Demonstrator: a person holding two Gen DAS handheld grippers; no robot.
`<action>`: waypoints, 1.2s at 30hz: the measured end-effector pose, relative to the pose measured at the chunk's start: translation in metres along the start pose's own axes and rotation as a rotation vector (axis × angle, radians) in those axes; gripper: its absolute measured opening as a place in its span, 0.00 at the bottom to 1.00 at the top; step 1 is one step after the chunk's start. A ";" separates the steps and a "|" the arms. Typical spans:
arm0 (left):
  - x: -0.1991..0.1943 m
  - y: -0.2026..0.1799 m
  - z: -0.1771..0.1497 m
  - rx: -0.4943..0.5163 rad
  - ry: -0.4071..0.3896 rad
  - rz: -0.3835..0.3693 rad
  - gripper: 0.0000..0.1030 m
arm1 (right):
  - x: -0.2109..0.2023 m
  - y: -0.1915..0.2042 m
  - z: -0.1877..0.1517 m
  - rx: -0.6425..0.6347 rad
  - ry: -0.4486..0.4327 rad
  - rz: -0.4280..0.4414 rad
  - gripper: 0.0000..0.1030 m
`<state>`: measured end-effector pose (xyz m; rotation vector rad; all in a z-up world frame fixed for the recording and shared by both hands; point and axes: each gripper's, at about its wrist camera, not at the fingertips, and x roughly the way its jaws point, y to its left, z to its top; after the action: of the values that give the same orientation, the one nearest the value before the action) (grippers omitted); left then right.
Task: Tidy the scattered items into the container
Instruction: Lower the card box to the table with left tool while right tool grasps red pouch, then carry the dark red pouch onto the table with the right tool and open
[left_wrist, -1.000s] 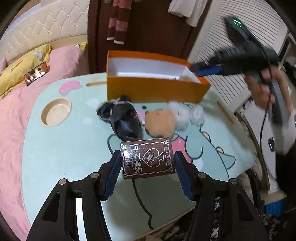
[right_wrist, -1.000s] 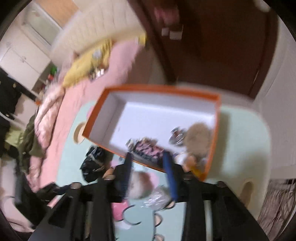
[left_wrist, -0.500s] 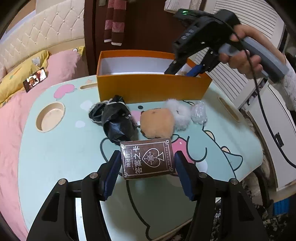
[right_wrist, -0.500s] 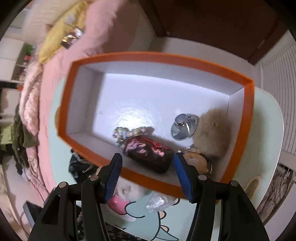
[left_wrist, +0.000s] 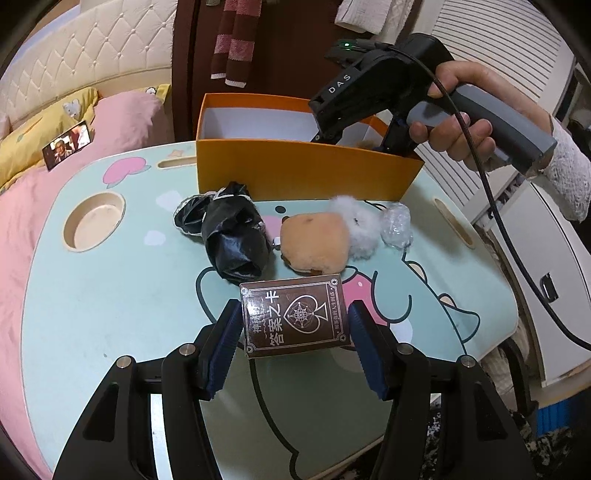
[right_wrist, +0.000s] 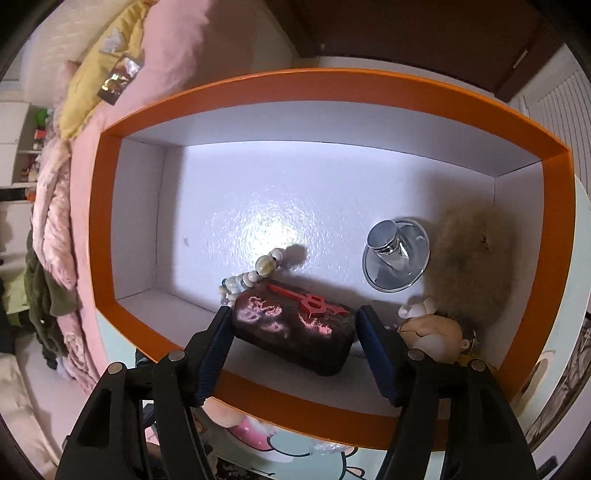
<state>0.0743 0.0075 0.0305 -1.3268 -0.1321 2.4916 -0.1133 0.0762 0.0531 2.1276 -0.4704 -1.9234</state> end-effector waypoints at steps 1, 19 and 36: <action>0.000 0.000 0.000 -0.005 -0.001 0.000 0.58 | -0.001 -0.001 -0.001 0.002 -0.004 0.003 0.65; 0.009 0.008 0.002 -0.082 0.009 0.007 0.58 | -0.064 0.039 -0.097 -0.224 -0.326 0.101 0.65; 0.009 0.006 0.003 -0.078 0.016 0.053 0.70 | 0.023 0.040 -0.193 -0.320 -0.550 -0.030 0.65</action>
<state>0.0655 0.0054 0.0237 -1.3979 -0.1947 2.5431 0.0776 0.0223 0.0683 1.4091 -0.1993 -2.4057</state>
